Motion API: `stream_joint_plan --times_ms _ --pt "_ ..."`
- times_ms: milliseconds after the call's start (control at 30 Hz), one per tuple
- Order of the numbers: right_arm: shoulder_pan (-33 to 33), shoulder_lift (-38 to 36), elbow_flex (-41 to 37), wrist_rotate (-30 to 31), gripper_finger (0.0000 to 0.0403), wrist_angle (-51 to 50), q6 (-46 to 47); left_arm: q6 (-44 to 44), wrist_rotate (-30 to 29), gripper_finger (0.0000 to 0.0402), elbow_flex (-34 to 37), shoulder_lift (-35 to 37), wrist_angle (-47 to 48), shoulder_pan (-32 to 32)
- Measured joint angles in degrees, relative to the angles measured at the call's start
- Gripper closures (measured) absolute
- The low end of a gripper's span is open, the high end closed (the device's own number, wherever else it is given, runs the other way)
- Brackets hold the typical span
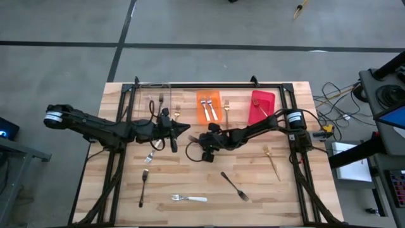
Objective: Sort silverware by color (type)
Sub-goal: Put the right black fork into the transparent bin
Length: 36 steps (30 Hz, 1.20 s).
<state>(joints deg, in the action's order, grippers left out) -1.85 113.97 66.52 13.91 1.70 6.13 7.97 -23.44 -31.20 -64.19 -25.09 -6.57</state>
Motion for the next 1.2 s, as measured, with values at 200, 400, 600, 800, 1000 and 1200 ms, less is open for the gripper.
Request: stream_joint_plan --times_ms 200,400,600,800,1000,1200 --pt "-0.02 0.73 -0.02 -1.86 0.0384 0.90 -1.09 -0.02 -0.02 0.0402 -0.24 -1.72 -3.66 0.00" --pt "-0.69 -1.54 -0.75 -1.89 0.0392 0.88 -3.72 0.14 0.00 0.0402 -0.74 -1.98 -3.38 0.00" --pt "-2.45 -11.71 -7.38 0.65 0.0393 0.62 -6.14 0.42 -0.02 0.0402 -2.11 -1.82 -3.40 0.00" --pt "-5.08 -26.02 -21.97 4.74 0.0393 15.02 -5.87 -0.11 -1.17 0.0402 -3.84 -2.33 -3.39 0.02" --pt "-10.14 -35.91 -36.38 17.01 0.0394 41.69 -11.83 -0.12 -1.56 0.0402 -5.43 -3.50 -3.83 0.10" --pt "-13.38 -37.74 -40.47 22.20 0.0394 59.76 -23.68 0.00 -0.88 0.0394 -7.54 -7.99 -7.58 0.09"
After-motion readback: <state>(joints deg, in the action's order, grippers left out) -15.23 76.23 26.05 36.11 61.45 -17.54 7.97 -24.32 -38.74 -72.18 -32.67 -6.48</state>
